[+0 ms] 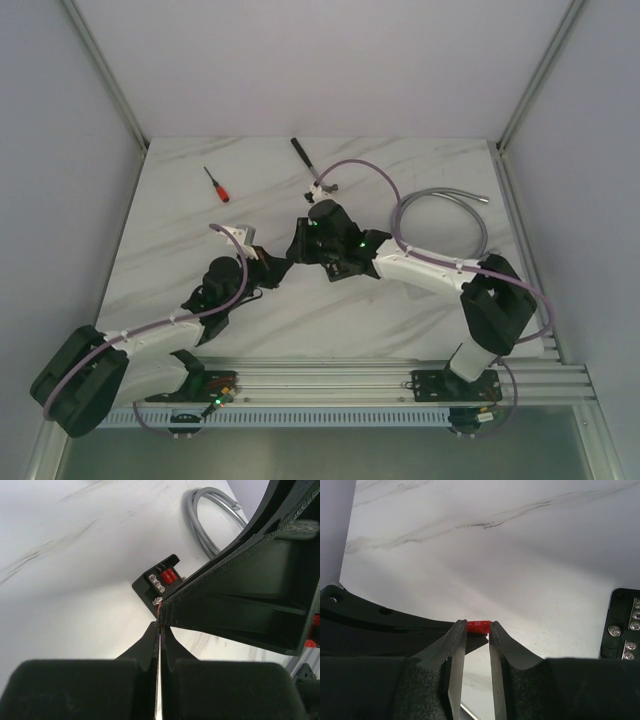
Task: Snap on the fuse box
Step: Pick up the fuse from the center of the board.
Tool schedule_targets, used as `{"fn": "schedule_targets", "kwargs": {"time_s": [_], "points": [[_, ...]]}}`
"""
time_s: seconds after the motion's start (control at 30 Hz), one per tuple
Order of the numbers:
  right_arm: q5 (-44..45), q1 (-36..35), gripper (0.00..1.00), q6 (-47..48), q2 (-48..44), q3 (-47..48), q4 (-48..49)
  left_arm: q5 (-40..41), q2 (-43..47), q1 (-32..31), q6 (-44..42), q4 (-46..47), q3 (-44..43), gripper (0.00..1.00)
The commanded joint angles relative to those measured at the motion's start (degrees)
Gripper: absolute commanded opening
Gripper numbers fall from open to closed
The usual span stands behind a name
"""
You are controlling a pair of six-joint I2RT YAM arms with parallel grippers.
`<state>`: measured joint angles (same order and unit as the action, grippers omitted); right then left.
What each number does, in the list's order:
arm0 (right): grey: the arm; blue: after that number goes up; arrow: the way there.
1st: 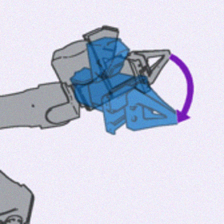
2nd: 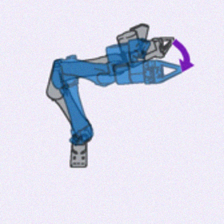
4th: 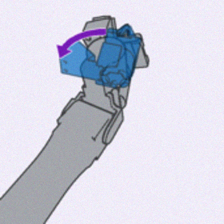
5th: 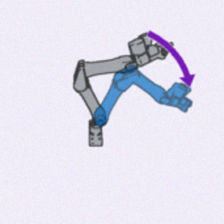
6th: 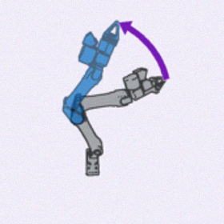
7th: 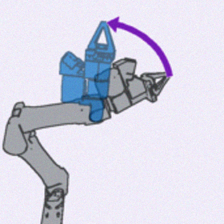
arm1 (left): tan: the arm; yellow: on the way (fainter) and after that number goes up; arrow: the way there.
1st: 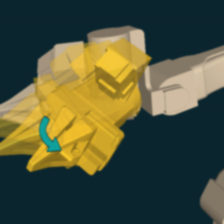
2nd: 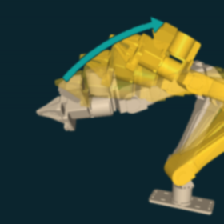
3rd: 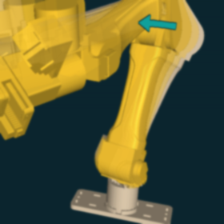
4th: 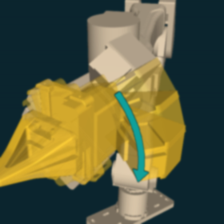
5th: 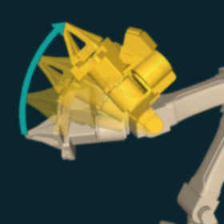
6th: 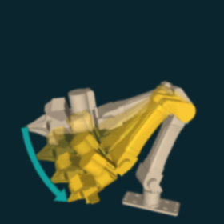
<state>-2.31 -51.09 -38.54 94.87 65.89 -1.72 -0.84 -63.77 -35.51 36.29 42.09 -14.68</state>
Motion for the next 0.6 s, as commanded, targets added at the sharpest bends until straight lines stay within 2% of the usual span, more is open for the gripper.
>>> {"fn": "schedule_targets", "kwargs": {"time_s": [0.0,0.1,0.33,0.57], "points": [[-1.13,-0.05,0.31,2.9,-4.93,-1.29,1.56,0.24,1.8,-0.09,-2.28,-0.63,-2.32,0.0],[-2.02,1.27,0.34,7.11,-9.15,-2.74,1.84,-1.82,2.38,-0.09,-3.65,-1.76,-3.11,0.0],[-12.47,7.49,0.42,23.25,-20.59,-8.05,1.66,-15.04,2.67,-0.1,-7.68,-3.73,-6.89,0.0],[-34.32,14.91,0.44,36.12,-26.89,-10.7,-1.52,-28.37,2.2,-0.09,-11.69,-6.26,-11.48,0.0]]}}
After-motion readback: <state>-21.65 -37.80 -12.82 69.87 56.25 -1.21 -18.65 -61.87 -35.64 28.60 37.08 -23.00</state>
